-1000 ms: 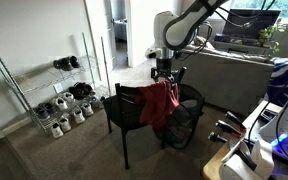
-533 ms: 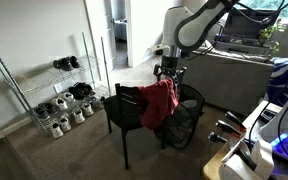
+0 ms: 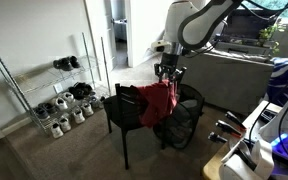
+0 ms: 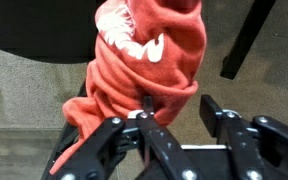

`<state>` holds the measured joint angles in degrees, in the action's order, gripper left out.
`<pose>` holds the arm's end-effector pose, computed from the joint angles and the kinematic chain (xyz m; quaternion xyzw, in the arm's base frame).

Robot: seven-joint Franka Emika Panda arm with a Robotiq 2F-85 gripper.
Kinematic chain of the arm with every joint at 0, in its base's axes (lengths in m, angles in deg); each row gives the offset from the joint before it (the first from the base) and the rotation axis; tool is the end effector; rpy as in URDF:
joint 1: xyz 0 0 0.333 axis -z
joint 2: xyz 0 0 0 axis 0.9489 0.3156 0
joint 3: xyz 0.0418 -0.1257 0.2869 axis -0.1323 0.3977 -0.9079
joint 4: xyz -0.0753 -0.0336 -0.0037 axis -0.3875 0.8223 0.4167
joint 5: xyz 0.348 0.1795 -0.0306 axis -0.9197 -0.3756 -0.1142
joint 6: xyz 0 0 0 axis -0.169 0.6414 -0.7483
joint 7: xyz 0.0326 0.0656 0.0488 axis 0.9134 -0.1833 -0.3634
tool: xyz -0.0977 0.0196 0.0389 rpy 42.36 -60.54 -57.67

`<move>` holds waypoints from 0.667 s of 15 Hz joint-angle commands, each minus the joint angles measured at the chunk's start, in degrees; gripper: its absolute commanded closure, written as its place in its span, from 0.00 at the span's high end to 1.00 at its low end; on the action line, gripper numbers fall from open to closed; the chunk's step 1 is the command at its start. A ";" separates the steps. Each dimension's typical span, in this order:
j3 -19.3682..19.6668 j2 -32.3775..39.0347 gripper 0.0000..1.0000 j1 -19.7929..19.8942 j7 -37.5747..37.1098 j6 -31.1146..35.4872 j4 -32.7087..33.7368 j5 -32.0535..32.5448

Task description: Put the red clothing in the black laundry bag.

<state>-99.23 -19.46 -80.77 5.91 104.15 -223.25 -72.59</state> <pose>0.4587 0.2110 0.2852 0.6044 0.7957 0.0384 0.0125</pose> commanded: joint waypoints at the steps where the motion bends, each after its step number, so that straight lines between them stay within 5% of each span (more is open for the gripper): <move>1: 0.11 0.00 0.21 -0.71 1.99 2.26 -2.13 0.00; 4: 1.18 5.79 0.03 -0.06 2.39 3.32 2.08 2.38; 10: 0.85 9.90 0.00 0.93 4.45 3.22 4.80 2.33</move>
<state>-98.74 -13.21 -81.03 7.81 105.42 -219.95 -71.34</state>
